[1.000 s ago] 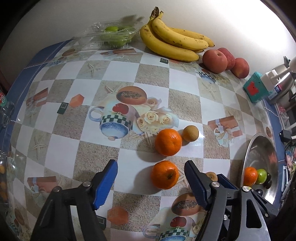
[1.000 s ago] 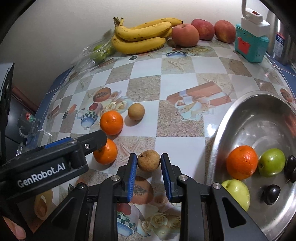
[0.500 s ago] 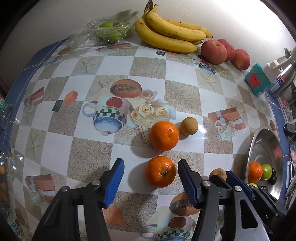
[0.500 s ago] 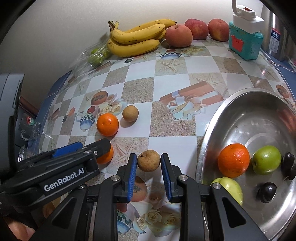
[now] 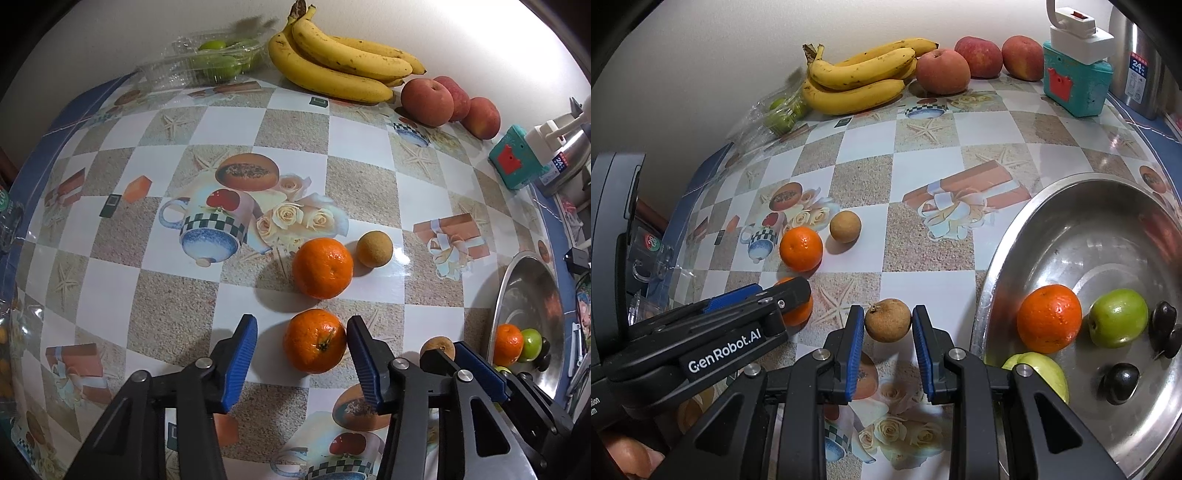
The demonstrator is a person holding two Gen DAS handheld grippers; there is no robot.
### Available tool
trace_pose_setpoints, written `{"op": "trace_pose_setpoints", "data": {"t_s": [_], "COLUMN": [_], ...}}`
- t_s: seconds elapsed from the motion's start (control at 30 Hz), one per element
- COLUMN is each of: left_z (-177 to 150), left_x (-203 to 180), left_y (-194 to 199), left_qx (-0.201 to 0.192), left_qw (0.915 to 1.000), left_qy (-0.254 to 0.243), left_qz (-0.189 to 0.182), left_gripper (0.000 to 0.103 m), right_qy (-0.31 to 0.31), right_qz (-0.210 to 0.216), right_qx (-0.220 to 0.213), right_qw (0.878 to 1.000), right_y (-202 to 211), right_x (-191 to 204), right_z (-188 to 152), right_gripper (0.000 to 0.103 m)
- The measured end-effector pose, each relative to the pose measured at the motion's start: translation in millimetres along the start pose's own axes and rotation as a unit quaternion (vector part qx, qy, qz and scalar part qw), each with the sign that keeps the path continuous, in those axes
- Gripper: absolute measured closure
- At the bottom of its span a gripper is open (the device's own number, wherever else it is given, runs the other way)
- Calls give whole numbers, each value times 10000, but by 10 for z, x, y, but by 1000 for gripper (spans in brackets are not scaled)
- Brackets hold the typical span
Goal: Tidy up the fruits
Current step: 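Close the left tool around a mandarin while the right tool holds the kiwi, then carry the mandarin and kiwi with both tools over the steel tray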
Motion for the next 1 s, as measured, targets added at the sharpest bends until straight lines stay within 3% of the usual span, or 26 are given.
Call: {"op": "trace_pose_setpoints", "data": {"t_s": [0.2,0.47,1.0], "left_z": [10,22,187], "left_x": [-66,-48,-193], "left_y": [-3,54,656], "left_qx": [27,3,-656], "left_qw": [9999,9999,9975], "left_qy": [-65,0,8], "left_qz": [-102,-124,-266], "left_gripper": [66,67,67], "right_qy": [-2,-4,-285], "right_qz": [3,28,349], "right_qx": [-1,-23,-453], "right_qw": [10000,10000,9980], "right_y": [0,22,448], "right_x": [-3,-1,-96], "right_z": [-1,2,146], "right_gripper": [75,75,75]}}
Point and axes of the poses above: each gripper's, at about its wrist camera, not at the fingertips, and y roughly against the way its jaws point, x to its left, z to its top, the point moved 3 cm from there along -y, roughly the way its jaws point, and after that the axes turned 14 degrees about -z, right-handed, at the moved point
